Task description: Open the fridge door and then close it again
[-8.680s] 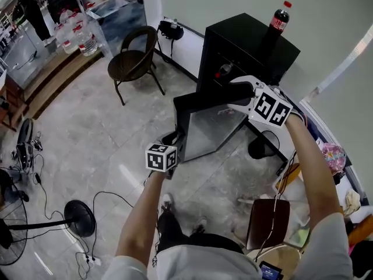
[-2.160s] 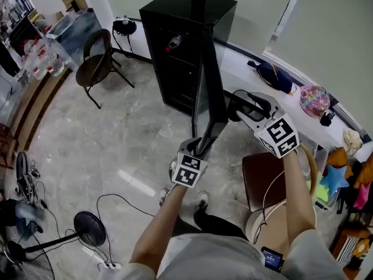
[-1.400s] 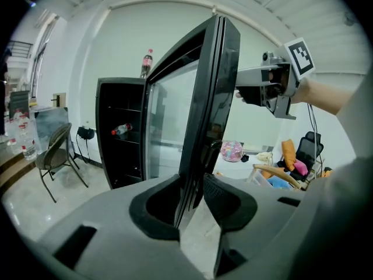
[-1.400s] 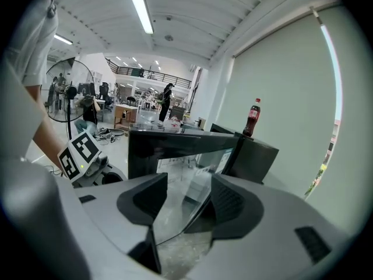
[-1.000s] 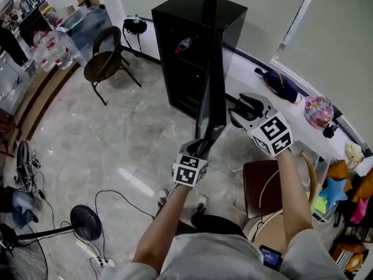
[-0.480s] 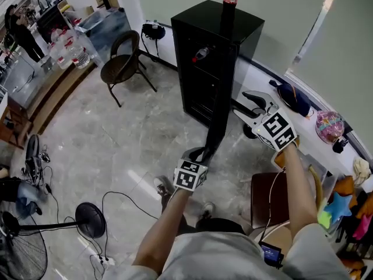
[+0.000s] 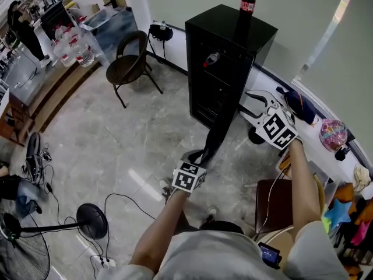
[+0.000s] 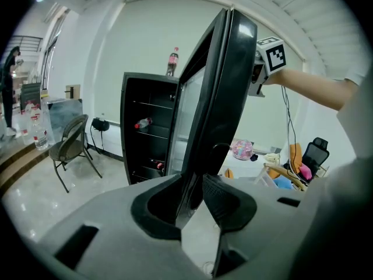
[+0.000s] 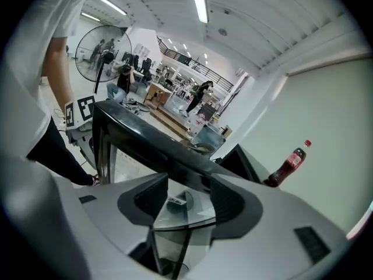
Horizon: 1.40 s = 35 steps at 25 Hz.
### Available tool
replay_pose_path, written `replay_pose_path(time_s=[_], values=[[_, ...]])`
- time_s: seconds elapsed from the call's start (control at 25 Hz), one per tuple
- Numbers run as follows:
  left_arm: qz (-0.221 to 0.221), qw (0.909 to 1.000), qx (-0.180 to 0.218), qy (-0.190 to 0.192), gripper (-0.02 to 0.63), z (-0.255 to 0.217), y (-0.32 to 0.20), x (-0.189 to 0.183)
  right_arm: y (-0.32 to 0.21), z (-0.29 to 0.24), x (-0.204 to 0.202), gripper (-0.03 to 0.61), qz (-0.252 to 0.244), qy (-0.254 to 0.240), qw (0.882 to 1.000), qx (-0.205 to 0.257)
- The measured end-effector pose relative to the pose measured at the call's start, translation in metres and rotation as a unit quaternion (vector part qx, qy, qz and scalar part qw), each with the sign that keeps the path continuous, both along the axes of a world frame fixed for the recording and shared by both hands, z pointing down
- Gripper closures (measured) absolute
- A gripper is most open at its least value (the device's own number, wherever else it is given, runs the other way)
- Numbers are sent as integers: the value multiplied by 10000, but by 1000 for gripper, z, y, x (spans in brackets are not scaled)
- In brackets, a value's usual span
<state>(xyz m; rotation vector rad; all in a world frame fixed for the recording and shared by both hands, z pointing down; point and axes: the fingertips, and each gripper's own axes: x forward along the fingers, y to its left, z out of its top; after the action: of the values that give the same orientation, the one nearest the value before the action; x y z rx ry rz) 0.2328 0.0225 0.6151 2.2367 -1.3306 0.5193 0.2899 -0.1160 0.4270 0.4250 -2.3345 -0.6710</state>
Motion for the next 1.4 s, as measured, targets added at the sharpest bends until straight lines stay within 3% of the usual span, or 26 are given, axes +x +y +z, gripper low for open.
replay_pose_path(time_s=[0.32, 0.72, 1.0, 1.4], values=[[22, 9997, -154, -210, 503, 1, -15, -54, -23, -7, -37, 354, -310, 685, 9952, 631], [-13, 9993, -355, -124, 529, 3, -45, -123, -46, 0, -79, 365, -788, 1697, 9768, 1044], [-224, 9992, -335, -32, 534, -2, -74, -170, -63, 5, -105, 413, -817, 1921, 9721, 1071], [240, 9994, -57, 259, 515, -11, -123, -216, -94, 5, -143, 430, -308, 1902, 9755, 1063]])
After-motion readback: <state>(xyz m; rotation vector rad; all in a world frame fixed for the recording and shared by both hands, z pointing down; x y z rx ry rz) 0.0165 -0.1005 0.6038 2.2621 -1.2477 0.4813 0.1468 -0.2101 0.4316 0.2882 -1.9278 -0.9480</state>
